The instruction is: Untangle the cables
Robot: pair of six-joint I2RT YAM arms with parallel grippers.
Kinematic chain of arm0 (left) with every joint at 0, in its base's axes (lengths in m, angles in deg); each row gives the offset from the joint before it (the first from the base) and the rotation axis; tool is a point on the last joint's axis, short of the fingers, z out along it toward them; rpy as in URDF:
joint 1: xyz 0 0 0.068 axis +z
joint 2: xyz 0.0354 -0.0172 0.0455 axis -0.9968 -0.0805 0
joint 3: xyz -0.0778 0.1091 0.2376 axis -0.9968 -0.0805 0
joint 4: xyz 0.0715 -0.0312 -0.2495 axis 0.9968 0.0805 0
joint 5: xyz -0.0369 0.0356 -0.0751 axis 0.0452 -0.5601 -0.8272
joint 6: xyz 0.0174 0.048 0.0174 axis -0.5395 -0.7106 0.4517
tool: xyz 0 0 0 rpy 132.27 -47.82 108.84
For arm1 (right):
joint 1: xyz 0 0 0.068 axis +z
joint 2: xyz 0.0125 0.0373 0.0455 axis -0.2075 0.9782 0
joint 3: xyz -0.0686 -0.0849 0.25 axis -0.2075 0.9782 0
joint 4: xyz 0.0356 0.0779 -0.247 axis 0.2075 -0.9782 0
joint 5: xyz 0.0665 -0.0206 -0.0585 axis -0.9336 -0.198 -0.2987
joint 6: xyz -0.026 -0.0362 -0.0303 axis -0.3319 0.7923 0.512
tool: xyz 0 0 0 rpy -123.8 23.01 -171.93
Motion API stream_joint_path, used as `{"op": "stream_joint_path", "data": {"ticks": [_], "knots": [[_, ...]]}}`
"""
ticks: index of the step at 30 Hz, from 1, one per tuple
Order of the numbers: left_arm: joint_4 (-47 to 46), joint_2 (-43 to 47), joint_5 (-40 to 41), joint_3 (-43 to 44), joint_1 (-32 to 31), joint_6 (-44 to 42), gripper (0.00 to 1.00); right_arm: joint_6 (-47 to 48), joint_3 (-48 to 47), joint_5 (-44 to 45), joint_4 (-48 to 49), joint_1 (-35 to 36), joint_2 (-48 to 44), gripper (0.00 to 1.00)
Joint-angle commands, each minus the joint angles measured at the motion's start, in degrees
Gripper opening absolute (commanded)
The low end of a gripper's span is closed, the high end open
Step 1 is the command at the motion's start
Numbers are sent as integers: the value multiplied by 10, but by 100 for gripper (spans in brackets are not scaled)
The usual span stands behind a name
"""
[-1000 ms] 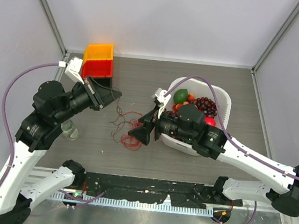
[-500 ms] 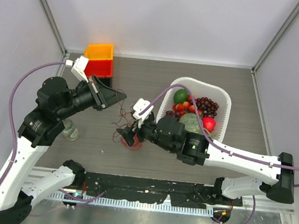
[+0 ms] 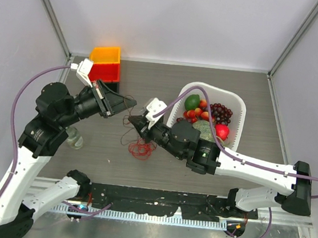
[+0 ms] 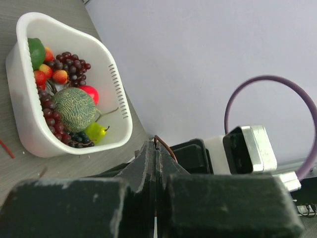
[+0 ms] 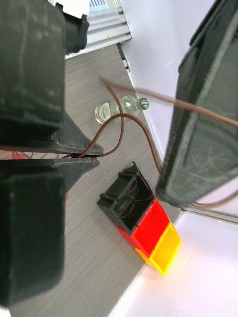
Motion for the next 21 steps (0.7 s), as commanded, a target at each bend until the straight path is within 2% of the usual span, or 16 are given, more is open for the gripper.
{"op": "stream_joint_path", "data": {"ticks": [1,6,7,8,10,11,12,13,17,21], "knots": [[-27,14,-13,-14,-1,-1,0,-33,-5,-3,62,-10,-18,1],[0,25,9,-15,-1,-30,0,-128,18,-88,73,-56,-49,1],[9,26,17,-13,-1,-40,8,-157,26,-98,78,-66,-53,1],[18,27,25,-10,-1,-48,21,-171,29,-127,82,-90,-61,1],[43,33,66,-6,0,-66,62,-228,36,-182,94,-131,-68,0],[57,37,88,-3,-1,-72,75,-263,33,-197,97,-155,-69,1],[64,41,110,-3,-1,-80,86,-280,29,-206,92,-163,-70,1],[68,48,125,-5,-1,-87,90,-304,14,-207,77,-178,-68,1],[38,65,137,-33,-1,-110,89,-382,-43,-230,18,-210,-43,1],[-29,60,113,-67,-1,-135,84,-502,-48,-292,46,-256,-25,1]]}}
